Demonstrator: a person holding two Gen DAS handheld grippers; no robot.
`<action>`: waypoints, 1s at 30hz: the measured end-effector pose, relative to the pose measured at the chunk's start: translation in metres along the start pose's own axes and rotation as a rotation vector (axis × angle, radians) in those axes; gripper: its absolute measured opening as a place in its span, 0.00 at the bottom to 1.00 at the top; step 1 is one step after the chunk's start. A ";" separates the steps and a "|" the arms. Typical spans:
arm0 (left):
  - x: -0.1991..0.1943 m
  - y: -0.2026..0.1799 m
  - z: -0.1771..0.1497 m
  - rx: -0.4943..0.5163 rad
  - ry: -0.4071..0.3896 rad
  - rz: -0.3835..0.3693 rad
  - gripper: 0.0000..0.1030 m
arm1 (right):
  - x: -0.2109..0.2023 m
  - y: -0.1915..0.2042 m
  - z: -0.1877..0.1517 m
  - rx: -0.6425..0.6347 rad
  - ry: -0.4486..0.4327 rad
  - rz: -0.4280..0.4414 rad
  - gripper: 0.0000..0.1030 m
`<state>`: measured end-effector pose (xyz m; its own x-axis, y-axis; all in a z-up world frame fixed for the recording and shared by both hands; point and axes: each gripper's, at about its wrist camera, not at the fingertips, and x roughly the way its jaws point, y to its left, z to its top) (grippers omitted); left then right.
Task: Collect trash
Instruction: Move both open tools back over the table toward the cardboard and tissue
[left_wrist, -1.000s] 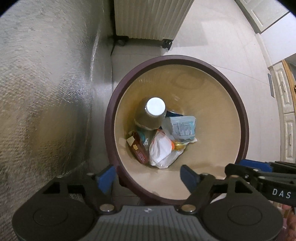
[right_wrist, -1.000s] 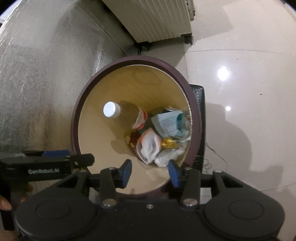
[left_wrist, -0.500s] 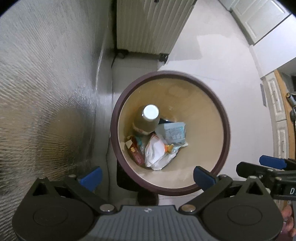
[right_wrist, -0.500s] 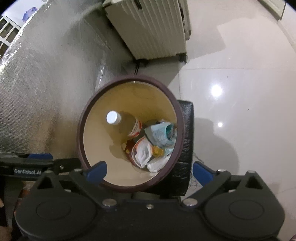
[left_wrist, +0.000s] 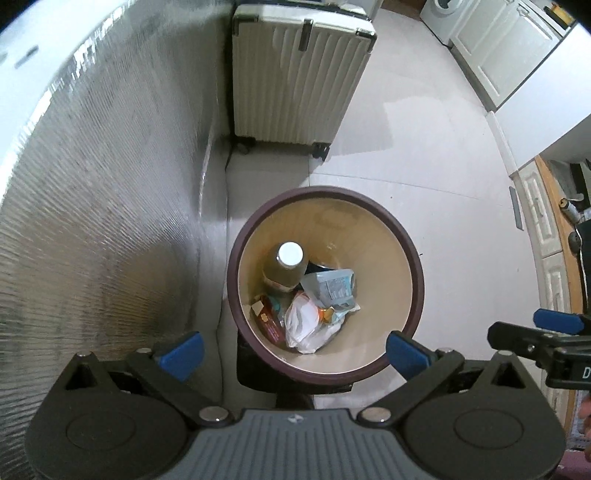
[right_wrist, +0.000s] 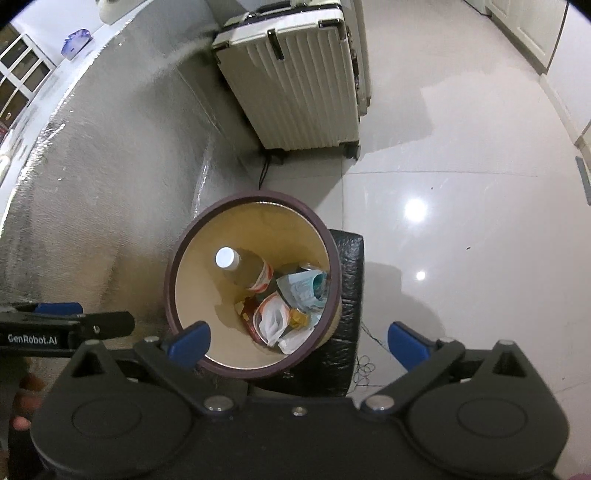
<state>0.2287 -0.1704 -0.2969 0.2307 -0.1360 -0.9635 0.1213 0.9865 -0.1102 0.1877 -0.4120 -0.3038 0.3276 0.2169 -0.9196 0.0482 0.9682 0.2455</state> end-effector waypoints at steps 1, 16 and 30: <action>-0.005 -0.001 0.001 0.003 -0.008 0.002 1.00 | -0.005 0.000 0.000 -0.003 -0.005 -0.002 1.00; -0.071 -0.014 0.004 0.027 -0.100 0.010 1.00 | -0.063 0.004 0.005 -0.042 -0.070 -0.023 1.00; -0.136 -0.008 0.001 0.020 -0.227 0.042 1.00 | -0.111 0.013 0.016 -0.071 -0.176 -0.023 1.00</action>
<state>0.1974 -0.1597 -0.1646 0.4467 -0.1141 -0.8874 0.1253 0.9900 -0.0642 0.1672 -0.4253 -0.1936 0.4876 0.1750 -0.8553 -0.0065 0.9804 0.1969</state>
